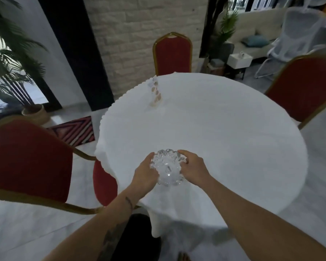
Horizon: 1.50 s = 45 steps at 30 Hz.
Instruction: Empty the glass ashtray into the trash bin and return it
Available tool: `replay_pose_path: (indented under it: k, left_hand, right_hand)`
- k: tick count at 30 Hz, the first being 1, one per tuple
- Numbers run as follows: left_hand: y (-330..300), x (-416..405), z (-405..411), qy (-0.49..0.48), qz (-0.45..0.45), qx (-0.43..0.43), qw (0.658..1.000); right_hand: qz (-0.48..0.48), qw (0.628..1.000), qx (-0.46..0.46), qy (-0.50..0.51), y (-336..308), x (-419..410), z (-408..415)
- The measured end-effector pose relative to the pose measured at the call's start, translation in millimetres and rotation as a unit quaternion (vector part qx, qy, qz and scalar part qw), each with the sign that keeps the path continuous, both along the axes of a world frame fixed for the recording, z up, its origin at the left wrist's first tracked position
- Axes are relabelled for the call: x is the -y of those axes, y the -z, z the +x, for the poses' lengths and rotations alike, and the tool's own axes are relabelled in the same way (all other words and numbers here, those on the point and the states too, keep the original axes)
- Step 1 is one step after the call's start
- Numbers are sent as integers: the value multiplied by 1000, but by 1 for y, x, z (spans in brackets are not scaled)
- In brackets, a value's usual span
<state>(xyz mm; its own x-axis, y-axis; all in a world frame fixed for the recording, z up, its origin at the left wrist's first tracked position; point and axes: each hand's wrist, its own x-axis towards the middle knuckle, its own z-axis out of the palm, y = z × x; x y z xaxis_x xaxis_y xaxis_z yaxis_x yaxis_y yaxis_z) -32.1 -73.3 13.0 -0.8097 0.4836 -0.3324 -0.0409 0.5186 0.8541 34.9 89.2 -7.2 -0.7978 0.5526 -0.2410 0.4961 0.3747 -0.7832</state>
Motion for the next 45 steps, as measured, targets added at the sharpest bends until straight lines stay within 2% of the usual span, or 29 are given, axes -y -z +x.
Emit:
replay_pose_path:
  k: [6,14,25,37,45]
  left_hand:
    - [22,-65,-19,-24,-37,-6,999]
    - [35,-98,-36,-20,-87,-30,996]
    - [33,-104,-44,-38,-117,2,992]
    - [28,-102,-41,-26,-131,3,991]
    - [20,-84,-40,39,-159,-28,986]
  right_hand:
    - [24,999,38,8,23,-59,-22]
    - [65,996,54,-21,39,-85,-41]
    - [87,993,68,-40,52,-88,-49]
    - [94,984,95,-118,42,-93,-40]
    - [129,974,125,-140,28,-87,-30]
